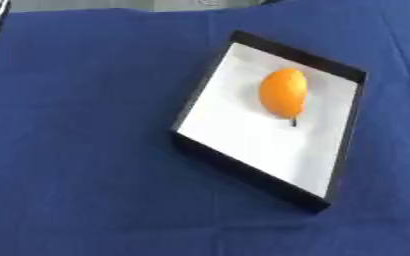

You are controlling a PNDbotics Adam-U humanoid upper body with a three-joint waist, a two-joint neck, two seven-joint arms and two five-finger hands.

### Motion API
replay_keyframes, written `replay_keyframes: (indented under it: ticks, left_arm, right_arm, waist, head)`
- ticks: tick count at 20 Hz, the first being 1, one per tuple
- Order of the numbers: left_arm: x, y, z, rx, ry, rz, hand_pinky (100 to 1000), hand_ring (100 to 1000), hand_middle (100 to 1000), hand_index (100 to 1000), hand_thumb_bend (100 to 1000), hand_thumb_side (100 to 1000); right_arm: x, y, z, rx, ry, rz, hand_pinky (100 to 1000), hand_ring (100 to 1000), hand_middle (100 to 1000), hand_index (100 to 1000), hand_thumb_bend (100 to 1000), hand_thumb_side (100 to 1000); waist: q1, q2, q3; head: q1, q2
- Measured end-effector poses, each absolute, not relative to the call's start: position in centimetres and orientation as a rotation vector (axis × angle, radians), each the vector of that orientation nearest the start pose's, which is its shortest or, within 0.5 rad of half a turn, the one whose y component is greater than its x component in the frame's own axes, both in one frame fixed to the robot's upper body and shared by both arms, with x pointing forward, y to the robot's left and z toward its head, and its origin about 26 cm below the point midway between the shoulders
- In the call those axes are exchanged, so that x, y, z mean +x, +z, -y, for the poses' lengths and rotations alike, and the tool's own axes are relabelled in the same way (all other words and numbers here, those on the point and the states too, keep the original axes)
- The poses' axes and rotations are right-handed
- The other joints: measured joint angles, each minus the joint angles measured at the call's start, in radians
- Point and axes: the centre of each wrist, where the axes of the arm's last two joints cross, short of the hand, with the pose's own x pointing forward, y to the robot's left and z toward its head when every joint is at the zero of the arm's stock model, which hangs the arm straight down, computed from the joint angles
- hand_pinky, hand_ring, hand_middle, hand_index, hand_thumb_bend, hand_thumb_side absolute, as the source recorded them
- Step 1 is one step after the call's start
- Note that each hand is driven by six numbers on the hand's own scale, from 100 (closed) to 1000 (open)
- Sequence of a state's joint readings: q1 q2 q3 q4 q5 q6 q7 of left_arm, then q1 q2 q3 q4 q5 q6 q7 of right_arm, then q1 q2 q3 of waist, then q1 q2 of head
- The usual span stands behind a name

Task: Pick up objects on the table and place them in the box.

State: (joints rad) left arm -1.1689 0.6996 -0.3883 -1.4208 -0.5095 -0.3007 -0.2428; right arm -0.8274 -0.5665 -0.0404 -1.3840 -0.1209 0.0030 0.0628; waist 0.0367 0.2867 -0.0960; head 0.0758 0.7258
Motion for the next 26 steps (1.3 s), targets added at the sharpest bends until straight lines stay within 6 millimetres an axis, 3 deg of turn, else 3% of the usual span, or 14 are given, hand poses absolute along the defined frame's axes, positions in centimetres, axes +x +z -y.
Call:
replay_keyframes:
  ticks: [7, 13, 26]
  left_arm:
    - [36.4, 37.9, -16.0, -0.829, 1.971, -2.371, 667, 573, 505, 409, 338, 100]
    - [33.2, 37.9, -12.9, -0.709, 2.041, -2.296, 670, 588, 508, 418, 354, 100]
    - [34.2, 34.8, -9.9, -0.641, 2.281, -2.098, 671, 591, 513, 439, 362, 100]
  right_arm:
    - [41.6, 29.5, 31.6, -0.283, 0.401, 2.200, 979, 891, 860, 847, 100, 521]
    - [41.6, 29.5, 31.6, -0.284, 0.394, 2.200, 982, 898, 872, 851, 100, 524]
    - [41.3, 30.7, 32.0, -0.341, 0.232, 2.223, 993, 929, 905, 864, 100, 535]
  waist:
    - [0.000, -0.004, -0.003]
    - [0.003, -0.005, -0.007]
    - [0.010, -0.005, -0.021]
  head:
    - [0.000, -0.001]
    - [0.001, -0.004]
    - [0.003, -0.011]
